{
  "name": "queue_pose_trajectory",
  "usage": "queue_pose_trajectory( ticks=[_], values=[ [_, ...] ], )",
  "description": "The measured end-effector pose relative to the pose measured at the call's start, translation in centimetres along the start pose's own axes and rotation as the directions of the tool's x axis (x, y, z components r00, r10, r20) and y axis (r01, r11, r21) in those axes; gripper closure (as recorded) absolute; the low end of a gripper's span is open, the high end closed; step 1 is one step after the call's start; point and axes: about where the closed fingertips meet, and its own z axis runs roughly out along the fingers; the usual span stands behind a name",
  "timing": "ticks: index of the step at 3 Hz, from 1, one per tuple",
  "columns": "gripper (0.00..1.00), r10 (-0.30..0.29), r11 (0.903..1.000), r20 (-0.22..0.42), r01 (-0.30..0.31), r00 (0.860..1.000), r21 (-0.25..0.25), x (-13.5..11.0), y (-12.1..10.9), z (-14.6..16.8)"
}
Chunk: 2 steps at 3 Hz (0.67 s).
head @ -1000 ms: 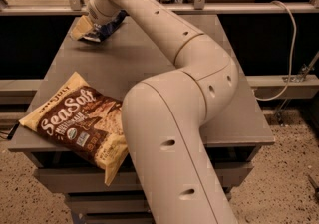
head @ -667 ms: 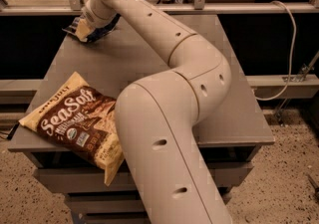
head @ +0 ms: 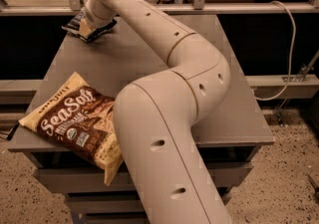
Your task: Pick blue chip bag
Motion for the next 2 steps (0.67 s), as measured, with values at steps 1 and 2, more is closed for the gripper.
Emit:
queue_pose_trajectory(
  ticks=[1,2],
  values=[
    [1.00,0.000,1.0000,0.000,0.000,1.000,0.000,-0.19,-0.02,-0.18],
    [1.00,0.000,1.0000,0.000,0.000,1.000,0.000,-0.27,-0.02,-0.28]
  ],
)
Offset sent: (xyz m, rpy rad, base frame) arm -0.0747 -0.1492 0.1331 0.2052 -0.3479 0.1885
